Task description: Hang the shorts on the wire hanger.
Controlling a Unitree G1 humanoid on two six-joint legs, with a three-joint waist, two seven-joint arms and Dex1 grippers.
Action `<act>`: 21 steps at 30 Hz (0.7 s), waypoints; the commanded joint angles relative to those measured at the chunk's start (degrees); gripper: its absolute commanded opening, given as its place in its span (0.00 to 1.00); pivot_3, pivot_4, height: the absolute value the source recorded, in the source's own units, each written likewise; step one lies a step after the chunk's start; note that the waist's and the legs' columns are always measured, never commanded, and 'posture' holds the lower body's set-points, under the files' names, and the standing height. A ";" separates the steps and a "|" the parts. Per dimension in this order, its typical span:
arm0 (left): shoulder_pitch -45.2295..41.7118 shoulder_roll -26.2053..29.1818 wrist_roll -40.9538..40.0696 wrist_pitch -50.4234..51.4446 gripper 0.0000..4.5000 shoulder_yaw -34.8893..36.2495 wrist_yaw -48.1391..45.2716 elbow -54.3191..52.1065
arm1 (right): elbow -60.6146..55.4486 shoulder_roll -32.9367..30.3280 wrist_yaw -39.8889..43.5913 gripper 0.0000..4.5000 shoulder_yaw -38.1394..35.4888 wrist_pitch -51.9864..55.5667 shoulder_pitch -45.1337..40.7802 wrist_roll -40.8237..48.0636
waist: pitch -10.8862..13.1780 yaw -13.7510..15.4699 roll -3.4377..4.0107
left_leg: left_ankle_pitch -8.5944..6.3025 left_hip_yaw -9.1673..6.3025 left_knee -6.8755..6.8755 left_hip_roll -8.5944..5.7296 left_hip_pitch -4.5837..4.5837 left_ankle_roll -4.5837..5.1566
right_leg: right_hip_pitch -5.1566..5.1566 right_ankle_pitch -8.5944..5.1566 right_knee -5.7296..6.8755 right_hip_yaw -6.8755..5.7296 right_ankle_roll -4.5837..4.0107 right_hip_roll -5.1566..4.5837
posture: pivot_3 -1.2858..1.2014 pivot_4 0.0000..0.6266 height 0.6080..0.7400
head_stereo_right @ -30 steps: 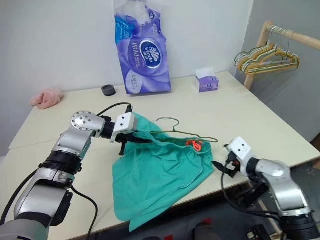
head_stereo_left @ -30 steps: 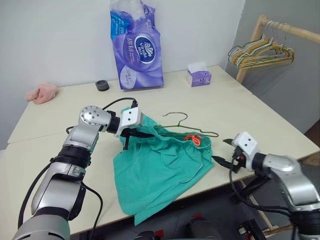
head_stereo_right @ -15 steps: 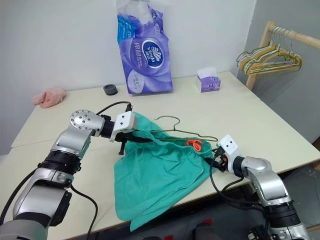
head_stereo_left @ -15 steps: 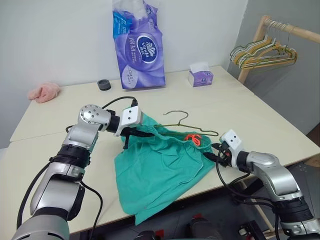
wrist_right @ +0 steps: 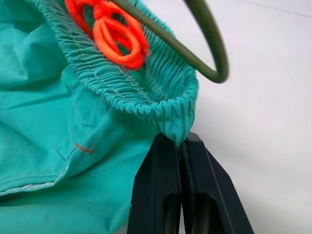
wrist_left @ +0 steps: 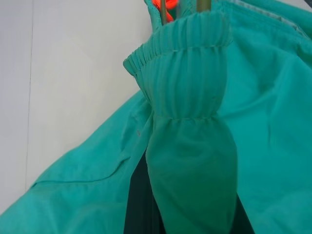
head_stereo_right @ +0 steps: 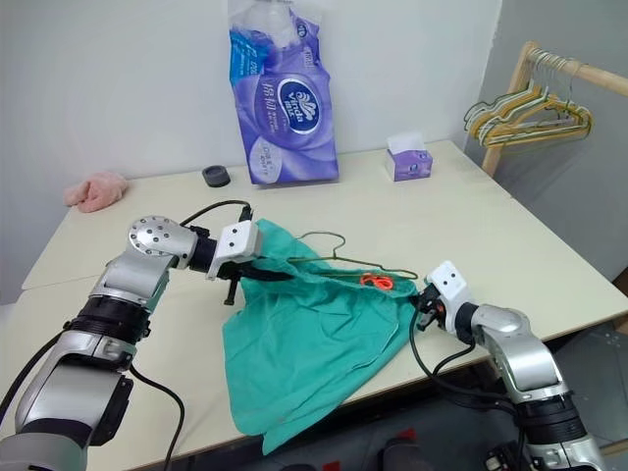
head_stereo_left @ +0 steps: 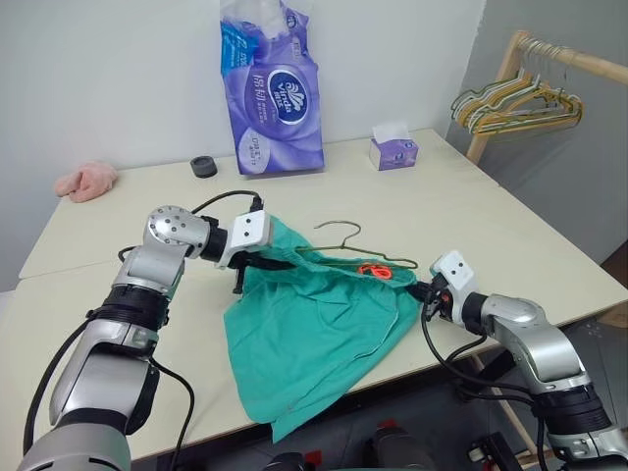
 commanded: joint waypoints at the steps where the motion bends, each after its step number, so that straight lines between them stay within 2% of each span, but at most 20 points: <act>1: -1.70 2.04 1.44 -1.94 0.00 0.08 -1.12 1.27 | -2.43 -1.36 -0.87 0.01 -2.89 -0.45 0.56 0.64 | 0.00 0.02 0.00 | 0.00 0.00 0.00 0.00 0.00 0.00 | 0.00 0.00 0.00 0.00 0.00 0.00 | 0.43 0.02 1.00; 8: -1.58 1.84 1.47 -3.02 0.00 0.09 -2.14 3.05 | -3.58 -2.42 -1.27 0.01 -4.19 0.64 1.51 1.45 | 0.00 -0.01 0.00 | 0.00 0.00 0.00 0.00 0.00 0.00 | 0.00 0.00 0.00 0.00 0.00 0.00 | 0.43 0.03 1.00; 12: -2.18 0.39 -3.56 3.69 0.00 2.50 -3.48 0.68 | -2.71 -2.95 -1.75 0.01 -4.09 1.28 1.69 1.23 | 0.00 -0.05 0.00 | 0.00 0.00 0.00 0.00 0.00 0.01 | 0.00 0.00 0.00 0.00 0.00 0.00 | 0.43 0.02 1.00; 21: -1.55 0.19 -8.12 11.87 0.00 3.85 -4.04 -4.44 | -2.34 -2.51 -3.31 0.01 -3.78 2.24 1.92 1.15 | 0.00 -0.11 0.01 | -0.01 0.00 0.00 0.01 0.00 0.01 | 0.00 0.00 0.00 0.01 0.00 0.00 | 0.43 0.03 1.00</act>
